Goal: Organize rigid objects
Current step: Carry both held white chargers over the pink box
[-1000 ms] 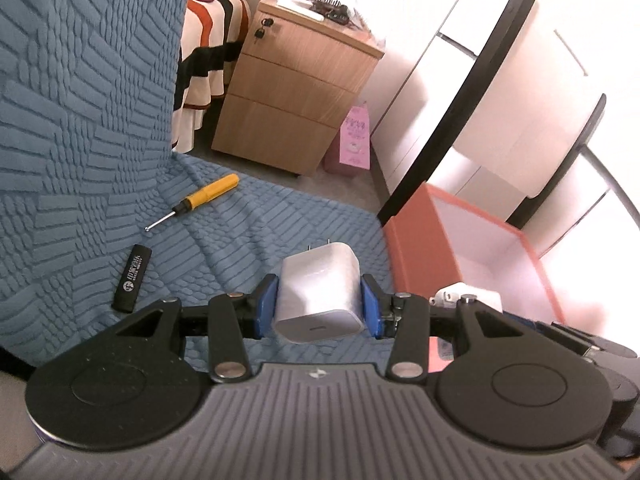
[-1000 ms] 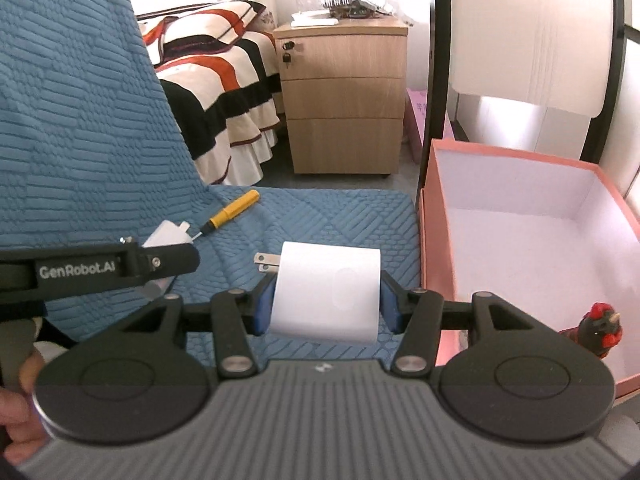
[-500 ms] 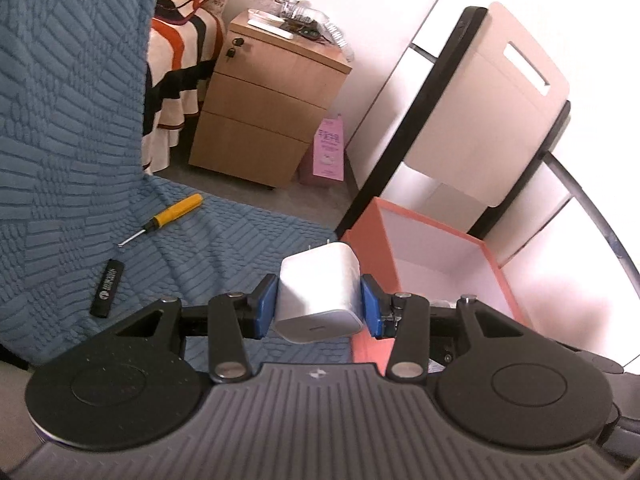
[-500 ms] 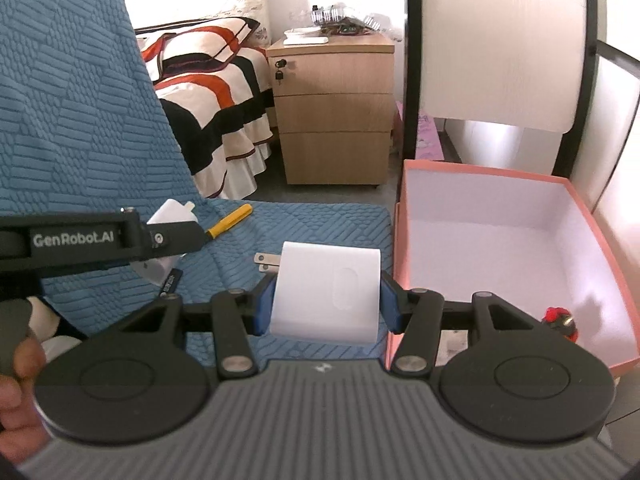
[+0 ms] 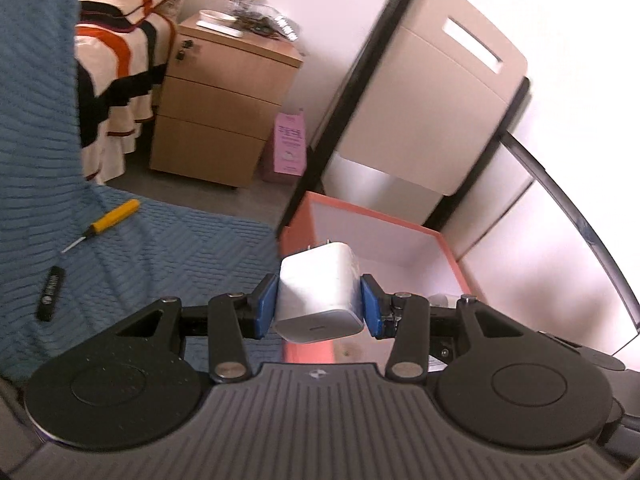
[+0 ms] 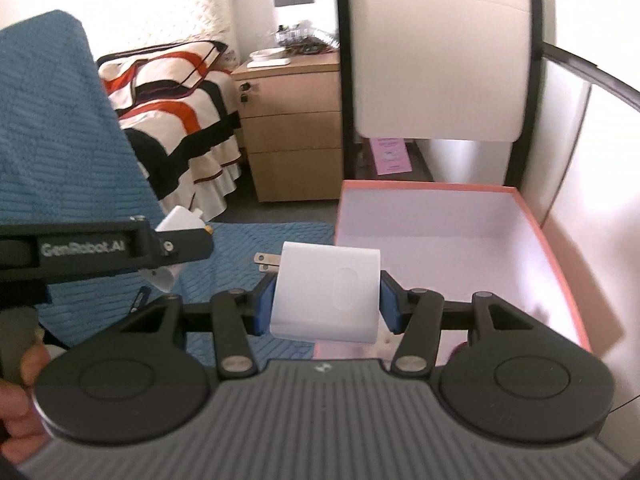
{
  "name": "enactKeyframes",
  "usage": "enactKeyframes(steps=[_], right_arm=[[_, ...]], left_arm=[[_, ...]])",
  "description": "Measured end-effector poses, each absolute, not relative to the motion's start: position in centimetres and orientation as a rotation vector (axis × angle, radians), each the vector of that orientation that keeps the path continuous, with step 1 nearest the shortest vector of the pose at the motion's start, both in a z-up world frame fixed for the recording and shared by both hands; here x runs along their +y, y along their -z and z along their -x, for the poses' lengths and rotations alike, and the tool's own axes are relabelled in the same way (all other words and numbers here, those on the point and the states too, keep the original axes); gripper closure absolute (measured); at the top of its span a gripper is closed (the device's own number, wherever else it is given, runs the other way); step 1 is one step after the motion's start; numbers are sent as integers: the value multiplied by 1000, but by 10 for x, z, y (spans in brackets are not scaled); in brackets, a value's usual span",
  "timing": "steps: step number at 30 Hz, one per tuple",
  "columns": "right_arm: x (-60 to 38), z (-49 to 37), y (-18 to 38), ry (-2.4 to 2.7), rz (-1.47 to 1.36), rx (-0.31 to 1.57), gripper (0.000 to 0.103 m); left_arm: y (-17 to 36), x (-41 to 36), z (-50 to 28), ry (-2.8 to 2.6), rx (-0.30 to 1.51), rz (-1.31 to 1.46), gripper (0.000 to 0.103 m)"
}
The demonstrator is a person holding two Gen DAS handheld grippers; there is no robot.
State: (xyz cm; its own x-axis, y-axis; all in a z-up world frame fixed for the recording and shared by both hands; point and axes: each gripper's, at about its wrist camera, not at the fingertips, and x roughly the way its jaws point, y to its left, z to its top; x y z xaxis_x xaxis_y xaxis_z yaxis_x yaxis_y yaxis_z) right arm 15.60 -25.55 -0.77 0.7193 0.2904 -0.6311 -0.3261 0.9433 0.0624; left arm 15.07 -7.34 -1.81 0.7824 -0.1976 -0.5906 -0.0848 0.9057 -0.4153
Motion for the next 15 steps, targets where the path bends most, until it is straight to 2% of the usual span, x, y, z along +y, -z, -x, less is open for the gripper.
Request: enactKeyframes(steps=[15], right_arm=[[-348, -173, 11, -221, 14, 723, 48]], left_arm=[[22, -159, -191, 133, 730, 395, 53]])
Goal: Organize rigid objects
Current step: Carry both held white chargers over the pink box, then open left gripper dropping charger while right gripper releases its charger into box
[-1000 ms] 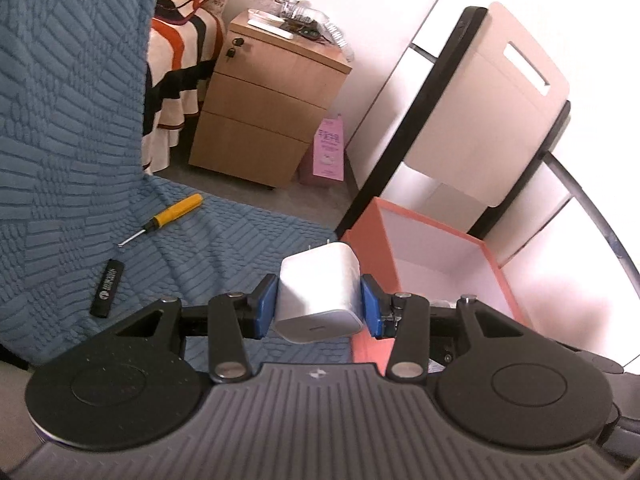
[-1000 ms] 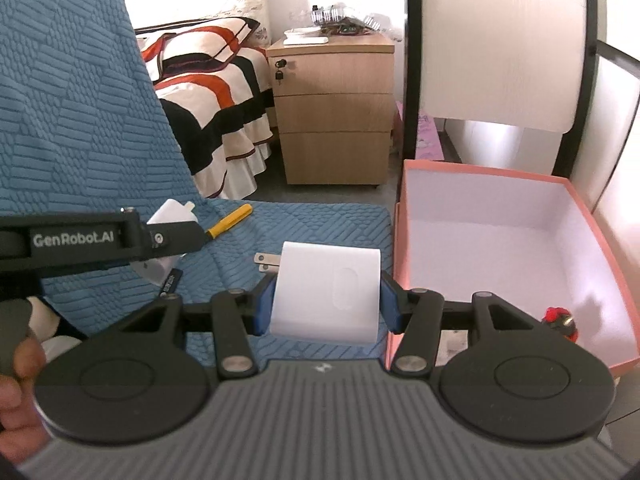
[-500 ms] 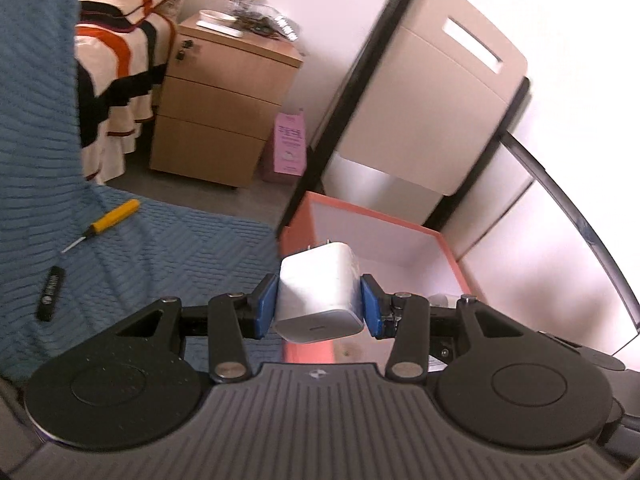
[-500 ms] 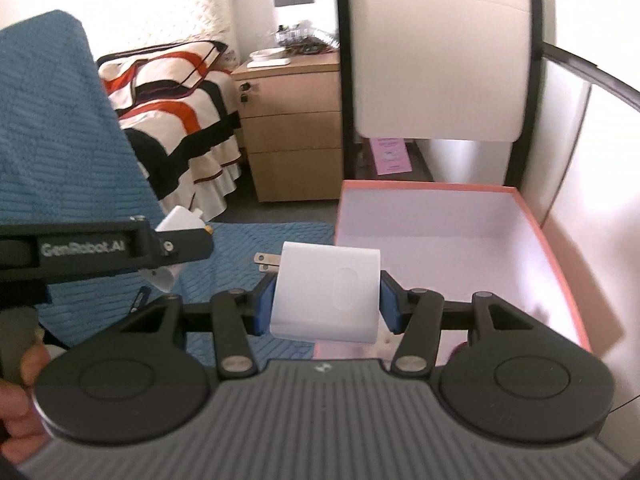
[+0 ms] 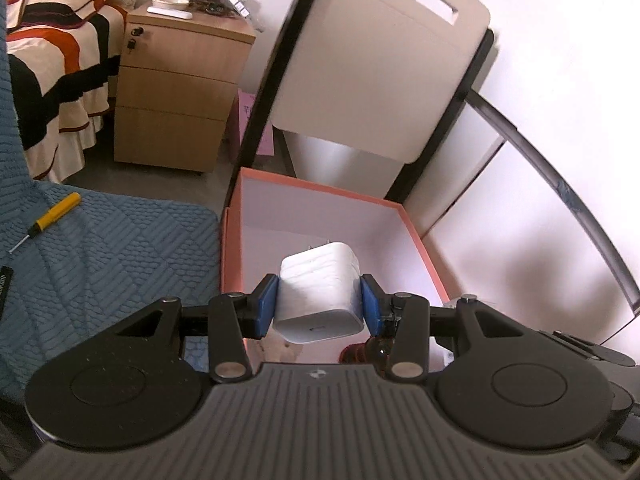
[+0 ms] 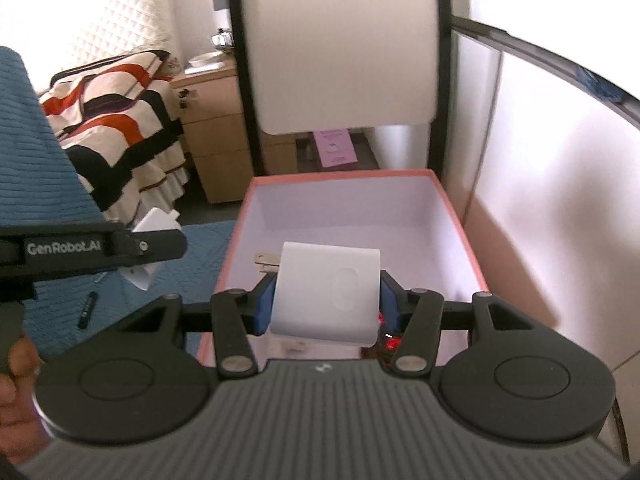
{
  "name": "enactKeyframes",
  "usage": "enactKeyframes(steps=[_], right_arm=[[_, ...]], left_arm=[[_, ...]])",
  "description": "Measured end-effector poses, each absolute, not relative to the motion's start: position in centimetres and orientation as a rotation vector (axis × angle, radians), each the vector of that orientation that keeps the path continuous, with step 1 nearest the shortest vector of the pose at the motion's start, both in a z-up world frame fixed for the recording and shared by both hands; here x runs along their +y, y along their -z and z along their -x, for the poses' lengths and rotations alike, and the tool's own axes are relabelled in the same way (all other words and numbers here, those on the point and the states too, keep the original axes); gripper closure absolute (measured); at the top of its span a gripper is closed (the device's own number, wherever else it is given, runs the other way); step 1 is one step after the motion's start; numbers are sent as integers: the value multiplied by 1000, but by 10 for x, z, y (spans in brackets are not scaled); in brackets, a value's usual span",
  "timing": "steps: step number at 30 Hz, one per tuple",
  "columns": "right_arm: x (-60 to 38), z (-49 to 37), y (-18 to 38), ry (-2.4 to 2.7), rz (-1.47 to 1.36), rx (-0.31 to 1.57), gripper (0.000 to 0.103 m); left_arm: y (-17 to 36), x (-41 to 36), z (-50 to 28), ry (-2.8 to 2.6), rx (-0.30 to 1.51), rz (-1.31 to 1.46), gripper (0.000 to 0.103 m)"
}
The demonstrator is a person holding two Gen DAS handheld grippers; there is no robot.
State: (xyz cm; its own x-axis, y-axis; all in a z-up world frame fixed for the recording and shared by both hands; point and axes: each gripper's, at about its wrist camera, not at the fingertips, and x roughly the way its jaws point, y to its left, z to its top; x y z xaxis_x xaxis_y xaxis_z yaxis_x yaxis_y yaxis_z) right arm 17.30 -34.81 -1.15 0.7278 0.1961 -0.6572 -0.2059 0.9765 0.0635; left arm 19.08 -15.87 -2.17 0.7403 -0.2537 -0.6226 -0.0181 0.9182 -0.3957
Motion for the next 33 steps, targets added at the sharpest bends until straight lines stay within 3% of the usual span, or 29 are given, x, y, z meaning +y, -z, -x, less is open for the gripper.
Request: enactKeyframes(steps=[33], right_arm=[[-410, -280, 128, -175, -7, 980, 48]], left_arm=[[126, -209, -309, 93, 921, 333, 53]])
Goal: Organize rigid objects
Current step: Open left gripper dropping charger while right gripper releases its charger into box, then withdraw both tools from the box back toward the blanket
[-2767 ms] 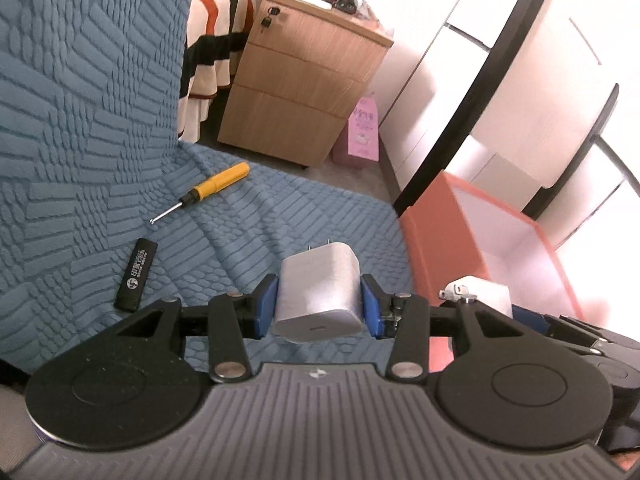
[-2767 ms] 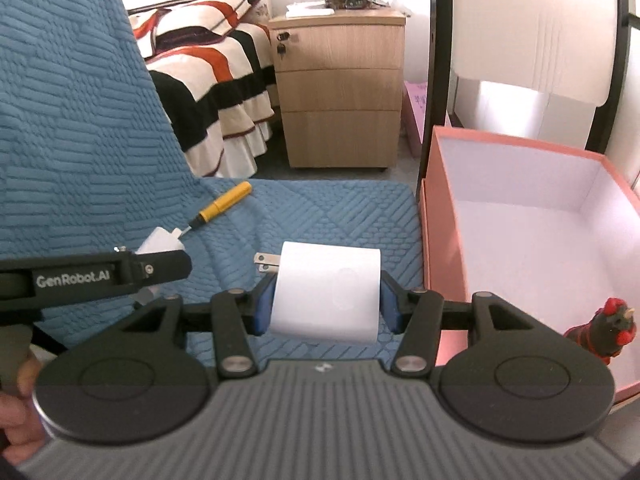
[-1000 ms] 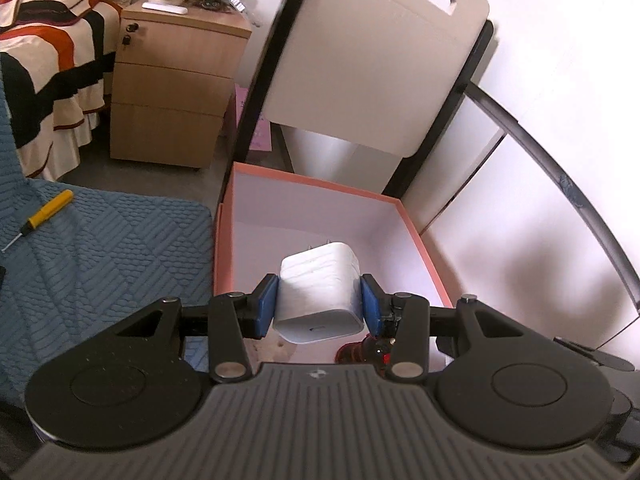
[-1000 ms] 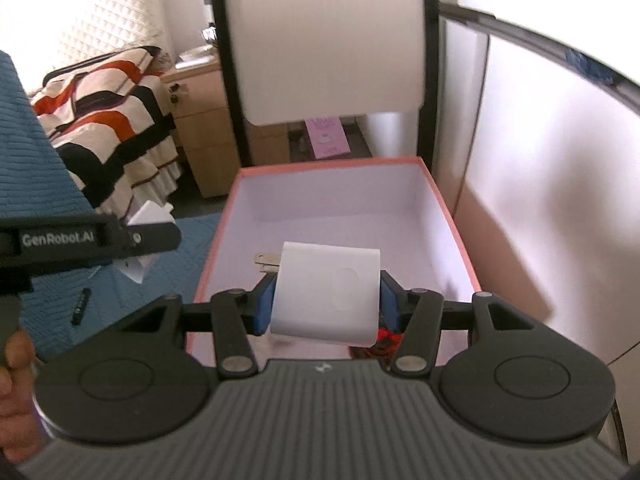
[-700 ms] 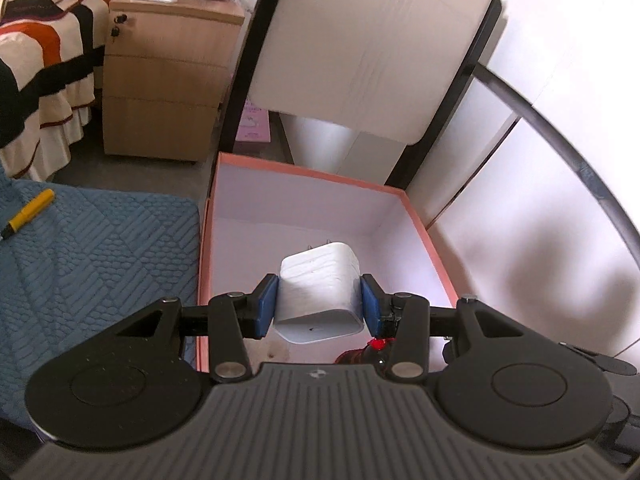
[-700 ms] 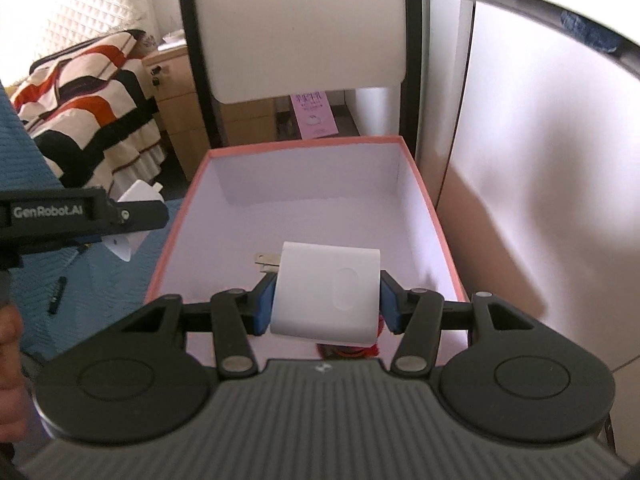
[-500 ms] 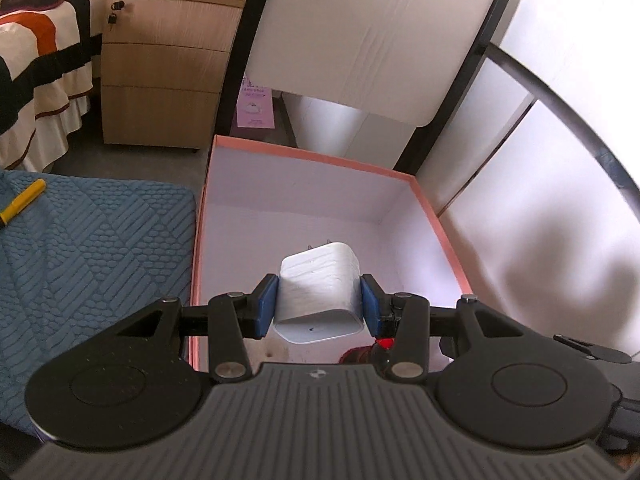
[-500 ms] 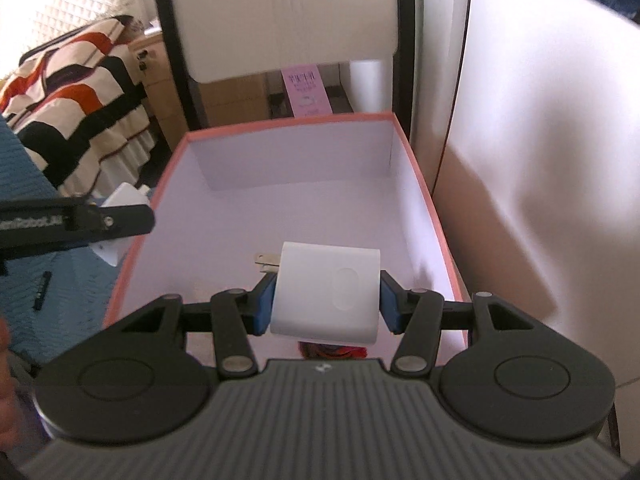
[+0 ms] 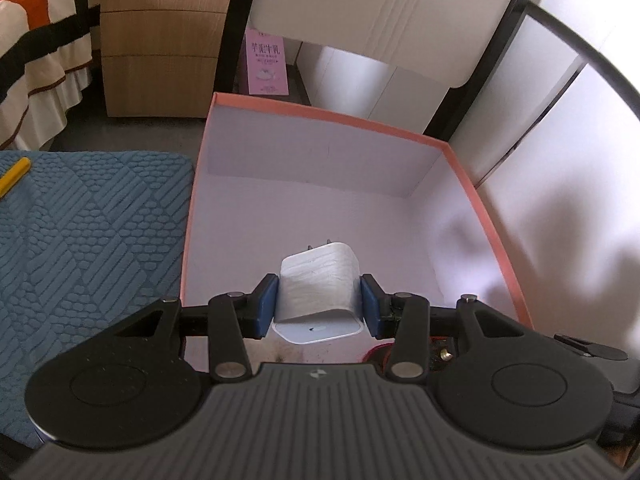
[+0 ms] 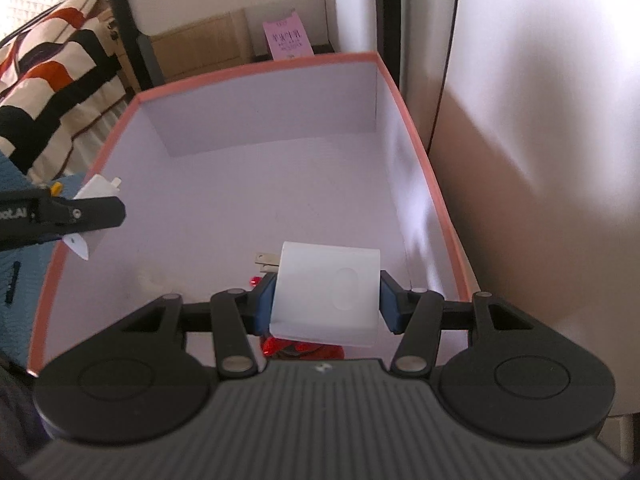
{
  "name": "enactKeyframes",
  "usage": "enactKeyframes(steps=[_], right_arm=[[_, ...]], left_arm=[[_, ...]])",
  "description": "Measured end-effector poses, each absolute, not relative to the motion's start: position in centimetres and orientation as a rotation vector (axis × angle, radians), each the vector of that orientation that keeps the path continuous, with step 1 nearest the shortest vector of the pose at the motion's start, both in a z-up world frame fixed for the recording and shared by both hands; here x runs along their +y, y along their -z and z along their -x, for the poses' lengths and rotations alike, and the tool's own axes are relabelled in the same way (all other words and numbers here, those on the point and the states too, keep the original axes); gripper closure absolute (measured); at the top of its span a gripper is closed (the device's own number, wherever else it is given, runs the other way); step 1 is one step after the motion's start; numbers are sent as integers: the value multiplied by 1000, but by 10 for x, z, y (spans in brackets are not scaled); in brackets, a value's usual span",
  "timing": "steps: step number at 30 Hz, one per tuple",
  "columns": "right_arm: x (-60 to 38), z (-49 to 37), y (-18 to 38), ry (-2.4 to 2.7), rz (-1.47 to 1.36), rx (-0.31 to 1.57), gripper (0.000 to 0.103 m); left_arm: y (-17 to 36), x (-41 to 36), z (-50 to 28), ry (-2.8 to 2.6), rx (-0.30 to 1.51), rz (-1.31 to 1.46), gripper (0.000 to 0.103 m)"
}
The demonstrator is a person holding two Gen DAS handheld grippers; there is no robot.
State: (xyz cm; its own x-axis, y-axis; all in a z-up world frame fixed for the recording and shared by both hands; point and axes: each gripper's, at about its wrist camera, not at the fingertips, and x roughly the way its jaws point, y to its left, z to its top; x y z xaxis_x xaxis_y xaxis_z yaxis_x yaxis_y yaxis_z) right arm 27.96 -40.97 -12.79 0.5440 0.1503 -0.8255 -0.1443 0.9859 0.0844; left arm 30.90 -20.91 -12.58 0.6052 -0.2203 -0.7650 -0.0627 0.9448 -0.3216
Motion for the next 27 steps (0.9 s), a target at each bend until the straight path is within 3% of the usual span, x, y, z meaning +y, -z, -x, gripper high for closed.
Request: enactKeyframes(steps=[13, 27], right_arm=[[-420, -296, 134, -167, -29, 986, 47], [-417, -286, 113, -194, -62, 962, 48]], left_arm=[[145, -213, -323, 85, 956, 330, 53], [123, -207, -309, 97, 897, 340, 52]])
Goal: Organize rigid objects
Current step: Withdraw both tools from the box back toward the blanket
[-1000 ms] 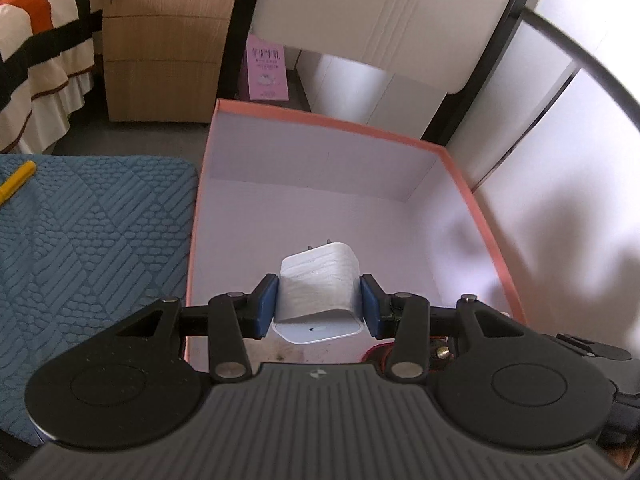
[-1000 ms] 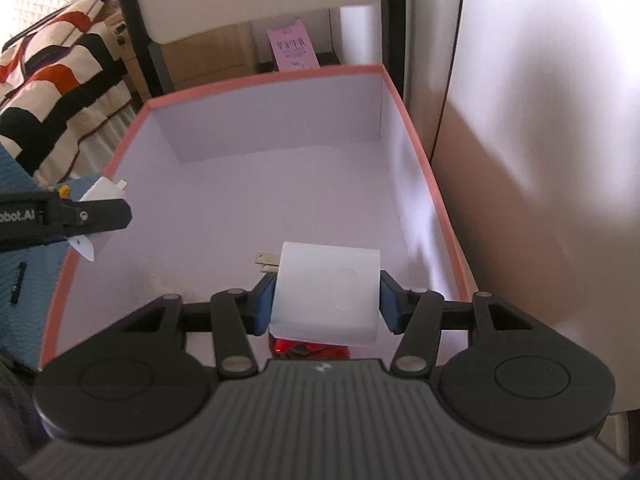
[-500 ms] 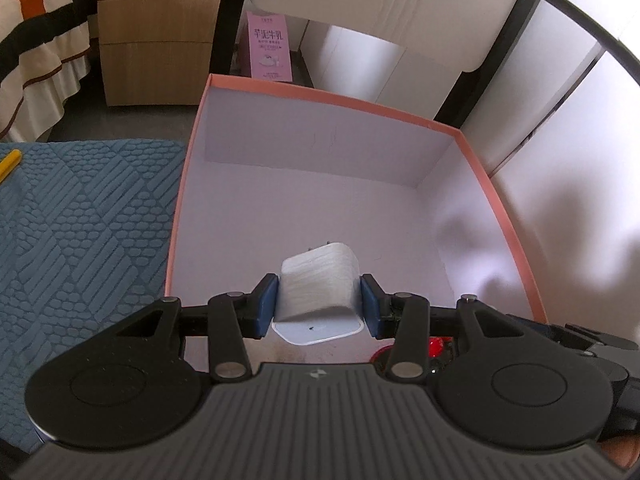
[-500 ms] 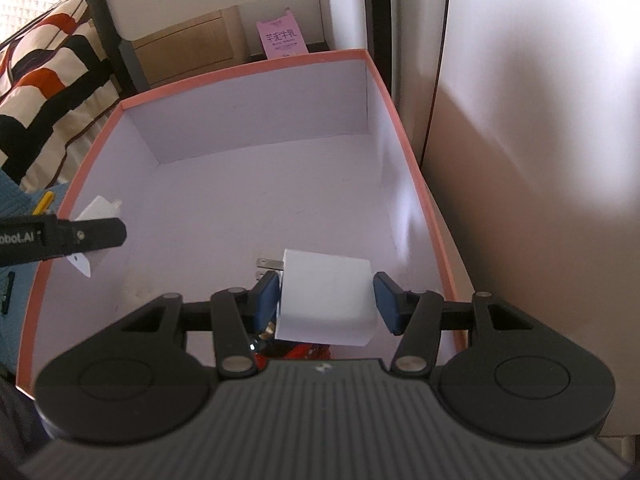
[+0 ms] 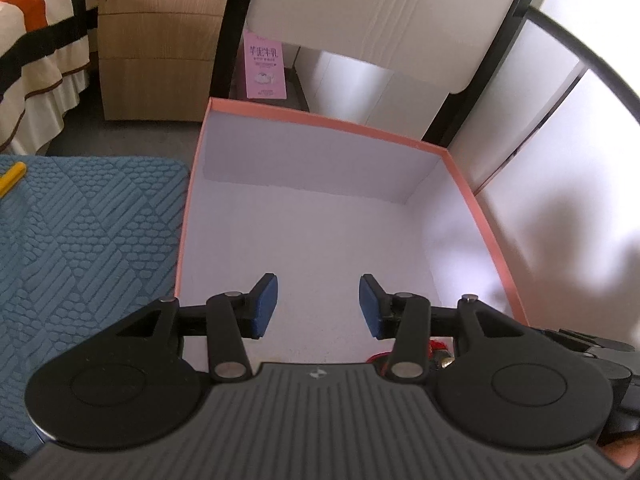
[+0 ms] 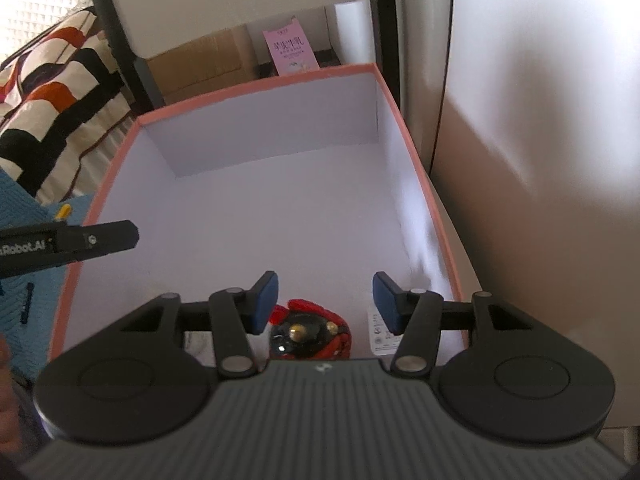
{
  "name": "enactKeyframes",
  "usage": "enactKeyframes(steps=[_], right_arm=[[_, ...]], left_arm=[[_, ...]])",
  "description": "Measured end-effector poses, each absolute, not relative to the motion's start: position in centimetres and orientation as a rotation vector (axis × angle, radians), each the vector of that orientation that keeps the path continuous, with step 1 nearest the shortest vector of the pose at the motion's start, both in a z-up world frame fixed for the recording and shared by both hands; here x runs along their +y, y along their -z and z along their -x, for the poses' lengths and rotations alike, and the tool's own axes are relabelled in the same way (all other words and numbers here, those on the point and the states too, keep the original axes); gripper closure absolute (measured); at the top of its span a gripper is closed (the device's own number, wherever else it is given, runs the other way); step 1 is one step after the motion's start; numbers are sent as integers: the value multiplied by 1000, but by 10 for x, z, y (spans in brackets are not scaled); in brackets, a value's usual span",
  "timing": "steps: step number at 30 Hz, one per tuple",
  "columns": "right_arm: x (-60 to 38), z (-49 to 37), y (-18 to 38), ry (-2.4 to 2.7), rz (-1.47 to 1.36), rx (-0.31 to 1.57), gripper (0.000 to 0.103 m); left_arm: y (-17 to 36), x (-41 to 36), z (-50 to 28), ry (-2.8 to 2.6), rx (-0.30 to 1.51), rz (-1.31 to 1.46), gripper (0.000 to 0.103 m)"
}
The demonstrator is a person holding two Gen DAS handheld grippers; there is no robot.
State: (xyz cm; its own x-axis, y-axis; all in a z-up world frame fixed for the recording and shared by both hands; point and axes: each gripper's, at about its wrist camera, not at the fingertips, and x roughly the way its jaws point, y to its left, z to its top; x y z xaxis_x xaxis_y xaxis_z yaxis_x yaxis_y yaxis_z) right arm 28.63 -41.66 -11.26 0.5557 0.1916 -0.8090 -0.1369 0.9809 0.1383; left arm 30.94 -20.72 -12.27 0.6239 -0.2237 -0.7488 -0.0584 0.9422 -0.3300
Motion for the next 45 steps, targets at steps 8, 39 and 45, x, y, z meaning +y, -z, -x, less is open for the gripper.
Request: enactKeyframes(steps=[8, 39, 45], right_arm=[[-409, -264, 80, -216, -61, 895, 48], [-314, -148, 14, -406, -4, 758, 47], [-304, -124, 7, -448, 17, 734, 47]], left_arm=[[91, -198, -286, 105, 840, 340, 52], [6, -120, -114, 4, 620, 313, 51], [-3, -105, -81, -13, 568, 332, 51]])
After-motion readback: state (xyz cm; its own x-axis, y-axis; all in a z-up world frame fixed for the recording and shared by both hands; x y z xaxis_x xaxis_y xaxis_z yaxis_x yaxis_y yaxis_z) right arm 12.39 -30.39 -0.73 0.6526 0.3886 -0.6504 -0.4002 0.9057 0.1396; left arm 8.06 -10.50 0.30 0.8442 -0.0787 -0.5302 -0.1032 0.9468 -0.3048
